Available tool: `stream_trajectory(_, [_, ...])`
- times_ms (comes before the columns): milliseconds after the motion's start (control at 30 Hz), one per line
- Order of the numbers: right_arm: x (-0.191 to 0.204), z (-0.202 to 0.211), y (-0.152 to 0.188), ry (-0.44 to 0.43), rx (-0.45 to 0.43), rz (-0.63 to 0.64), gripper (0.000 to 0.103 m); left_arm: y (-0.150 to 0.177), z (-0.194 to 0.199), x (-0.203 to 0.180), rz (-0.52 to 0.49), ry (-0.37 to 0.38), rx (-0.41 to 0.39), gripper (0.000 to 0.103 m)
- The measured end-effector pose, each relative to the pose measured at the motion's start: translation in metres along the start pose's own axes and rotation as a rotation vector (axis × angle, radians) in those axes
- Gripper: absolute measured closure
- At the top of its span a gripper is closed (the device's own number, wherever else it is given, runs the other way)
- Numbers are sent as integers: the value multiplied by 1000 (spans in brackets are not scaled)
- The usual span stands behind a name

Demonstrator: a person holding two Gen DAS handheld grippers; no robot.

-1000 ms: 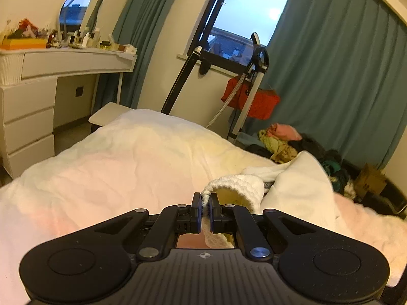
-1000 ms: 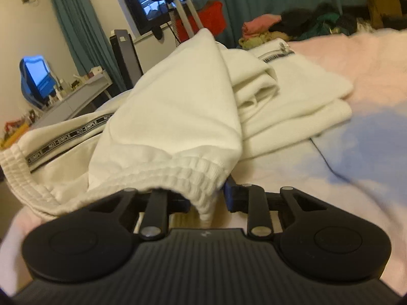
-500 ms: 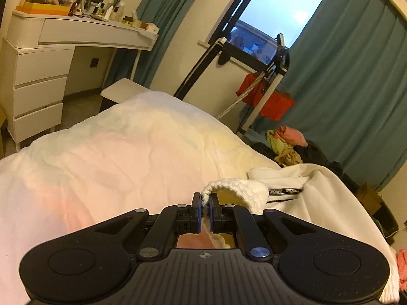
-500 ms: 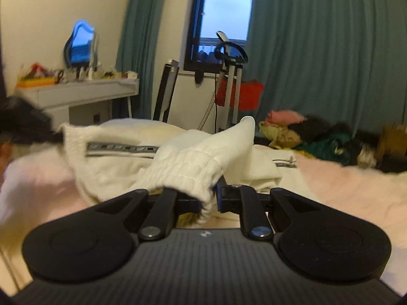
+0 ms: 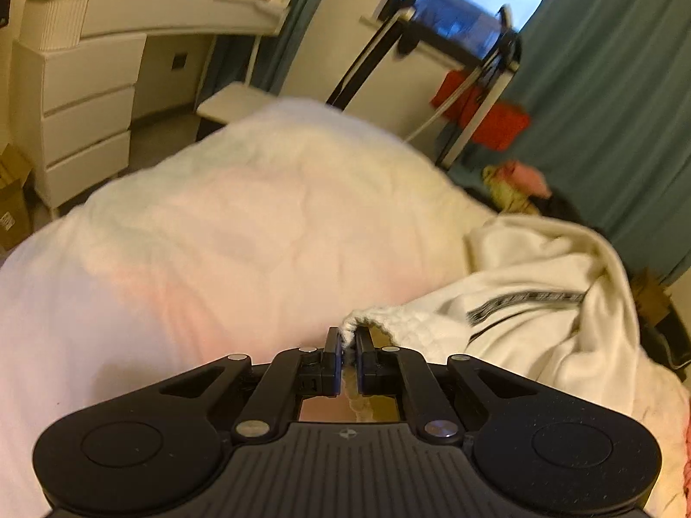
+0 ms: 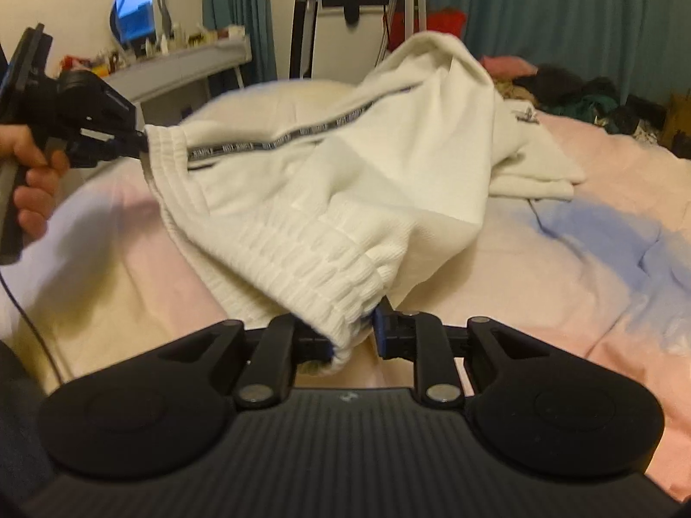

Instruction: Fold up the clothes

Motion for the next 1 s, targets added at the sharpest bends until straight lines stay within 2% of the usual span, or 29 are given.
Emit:
stream_trajectory(133, [-4, 0, -2, -12, 24, -25, 80, 3, 3, 9, 0, -5, 38, 92])
stream_trajectory(200, [-5, 2, -4, -27, 35, -25, 76, 5, 8, 9, -27, -3, 50, 92])
stream_trajectory(300, [-1, 8, -8, -82, 65, 61, 65, 11, 18, -2, -156, 17, 56, 84])
stream_trajectory(367, [6, 18, -9, -124, 43, 129, 46, 19, 28, -3, -203, 23, 58, 81])
stream_trajectory(433, [8, 28, -12, -192, 6, 161, 38, 23, 34, -1, -215, 27, 68, 79])
stream_trajectory(533, [-1, 35, -16, -261, -48, 91, 38, 25, 43, 1, -186, 51, 71, 67])
stream_trajectory(600, [-15, 37, -19, -299, -97, -21, 38, 21, 50, 0, -167, 73, 52, 44])
stream_trajectory(633, [-23, 37, -20, -313, -119, -88, 38, 18, 53, 0, -160, 81, 35, 41])
stream_trajectory(733, [-40, 22, -17, -306, -125, -211, 38, 11, 60, -3, -141, 111, -22, 40])
stream_trajectory(867, [-44, -13, -7, -256, -28, -266, 37, 7, 69, -9, -108, 190, -42, 39])
stream_trajectory(933, [-38, -26, -4, -265, 10, -284, 40, 8, 70, -13, -92, 237, -31, 38])
stream_trajectory(1000, [-28, -33, -4, -246, 27, -248, 44, 10, 70, -17, -77, 285, -5, 36])
Point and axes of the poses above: each gripper's, at about its wrist camera, not at the fingertips, and z roughly against the way its jaws point, x to its left, y to its underside, the point moved 4 cm from there along -z, roughly the way its jaws point, and after that the axes turned 15 degrees about z, right-handed, at the moved point
